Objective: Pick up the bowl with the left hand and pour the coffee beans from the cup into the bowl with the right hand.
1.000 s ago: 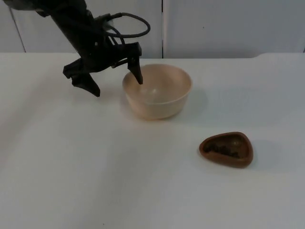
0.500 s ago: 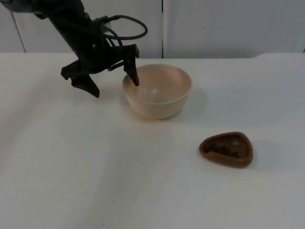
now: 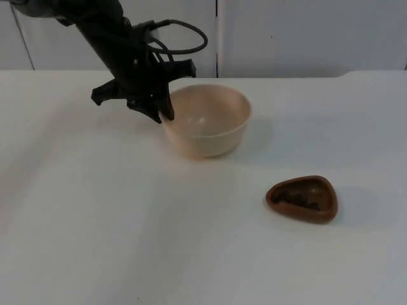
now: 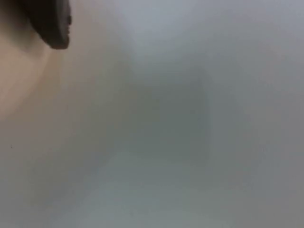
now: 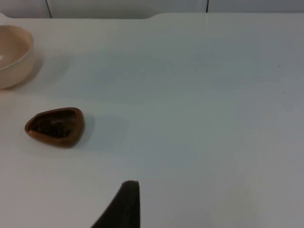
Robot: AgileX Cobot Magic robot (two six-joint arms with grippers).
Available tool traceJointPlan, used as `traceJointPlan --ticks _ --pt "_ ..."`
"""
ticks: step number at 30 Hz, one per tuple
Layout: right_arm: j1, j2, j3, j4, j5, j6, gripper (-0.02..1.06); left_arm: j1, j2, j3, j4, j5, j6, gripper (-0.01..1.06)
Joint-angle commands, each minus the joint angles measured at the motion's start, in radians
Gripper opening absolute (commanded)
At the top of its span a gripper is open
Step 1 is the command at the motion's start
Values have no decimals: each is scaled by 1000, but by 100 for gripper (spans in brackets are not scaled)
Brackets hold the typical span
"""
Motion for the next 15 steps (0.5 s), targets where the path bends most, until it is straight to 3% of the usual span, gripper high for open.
traceJointPlan --ticks 1,2,15 --pt "-6 -3 2 -6 -5 -10 105 -5 -19 -6 -6 -3 0 5" --pt "-6 -3 2 -6 -5 -10 105 -5 -22 -6 -6 -3 5 0" --pt "-6 -3 2 -6 -5 -14 105 -5 -62 -6 -25 55 0 0"
